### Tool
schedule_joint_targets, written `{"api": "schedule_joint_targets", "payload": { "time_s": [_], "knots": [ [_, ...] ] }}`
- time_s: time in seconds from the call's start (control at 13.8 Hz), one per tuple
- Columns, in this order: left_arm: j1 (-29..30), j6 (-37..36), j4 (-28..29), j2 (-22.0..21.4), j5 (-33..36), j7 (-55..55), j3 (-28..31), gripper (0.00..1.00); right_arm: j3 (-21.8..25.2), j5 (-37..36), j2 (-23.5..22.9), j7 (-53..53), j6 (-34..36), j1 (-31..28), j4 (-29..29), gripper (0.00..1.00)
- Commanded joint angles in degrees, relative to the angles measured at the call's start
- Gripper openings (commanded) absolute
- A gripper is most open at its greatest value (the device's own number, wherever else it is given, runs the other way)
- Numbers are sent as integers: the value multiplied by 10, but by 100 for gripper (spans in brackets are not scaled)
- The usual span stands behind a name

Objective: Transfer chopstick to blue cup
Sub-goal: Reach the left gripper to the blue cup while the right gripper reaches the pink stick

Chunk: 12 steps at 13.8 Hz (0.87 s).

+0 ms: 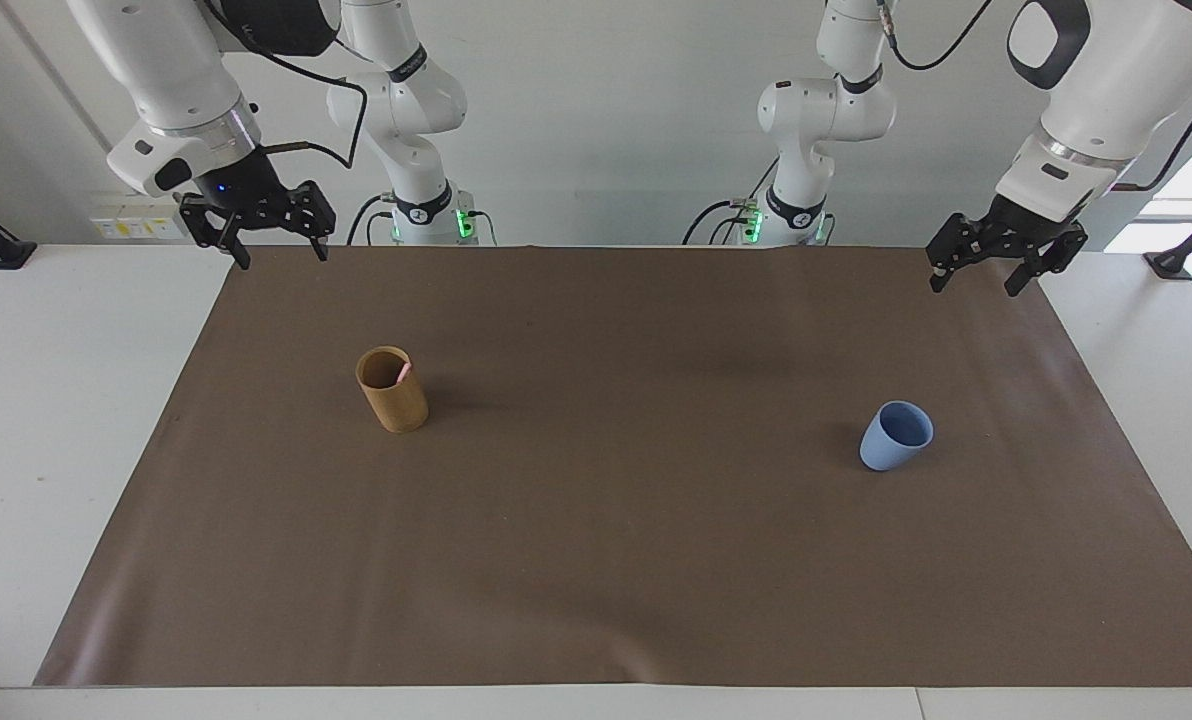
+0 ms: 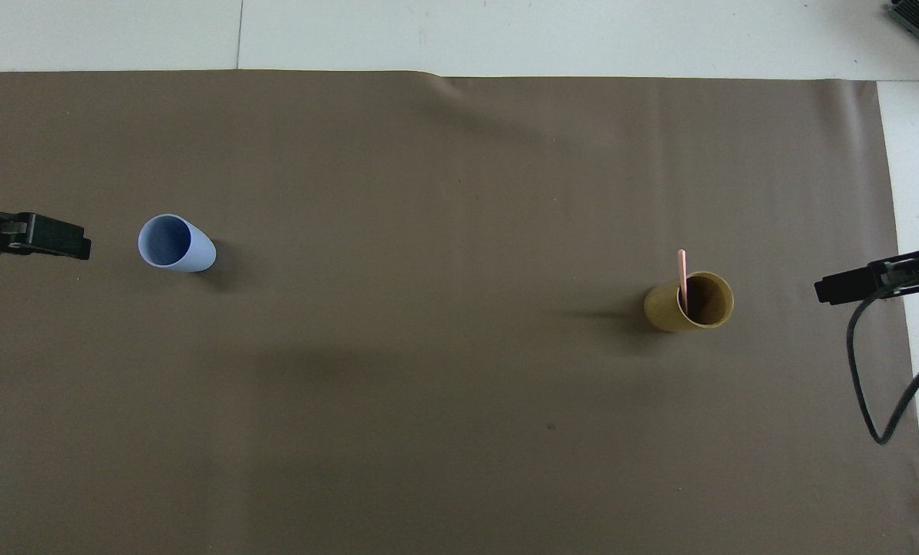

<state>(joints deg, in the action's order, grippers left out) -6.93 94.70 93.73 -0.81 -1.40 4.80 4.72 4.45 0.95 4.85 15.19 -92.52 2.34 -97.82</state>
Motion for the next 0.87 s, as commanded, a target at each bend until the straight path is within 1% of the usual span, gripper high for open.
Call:
{"api": "schedule_joint_targets", "payload": {
  "time_s": [0.0,0.14,0.29,0.43,0.51,0.65,0.8],
  "knots": [
    [7,52,54,-9,1,16,1,100,-4,23,17,73,-55,-4,-46,100],
    [12,96,85,-9,1,15,0,100,-4,50,12,90,-81,-2,-60,100],
    [12,138,121,-4,1,14,1,100,-5,56,10,120,-121,-1,-81,100],
    [19,187,149,3,1,14,1,100,-7,78,3,148,-158,7,-100,100],
    [31,206,150,16,1,18,0,100,-7,80,2,154,-184,19,-112,100],
    [35,238,151,47,1,44,0,100,-7,88,-4,155,-234,35,-136,100],
    [35,275,158,77,1,45,0,100,-7,96,-14,160,-272,43,-151,100]
  ]
}}
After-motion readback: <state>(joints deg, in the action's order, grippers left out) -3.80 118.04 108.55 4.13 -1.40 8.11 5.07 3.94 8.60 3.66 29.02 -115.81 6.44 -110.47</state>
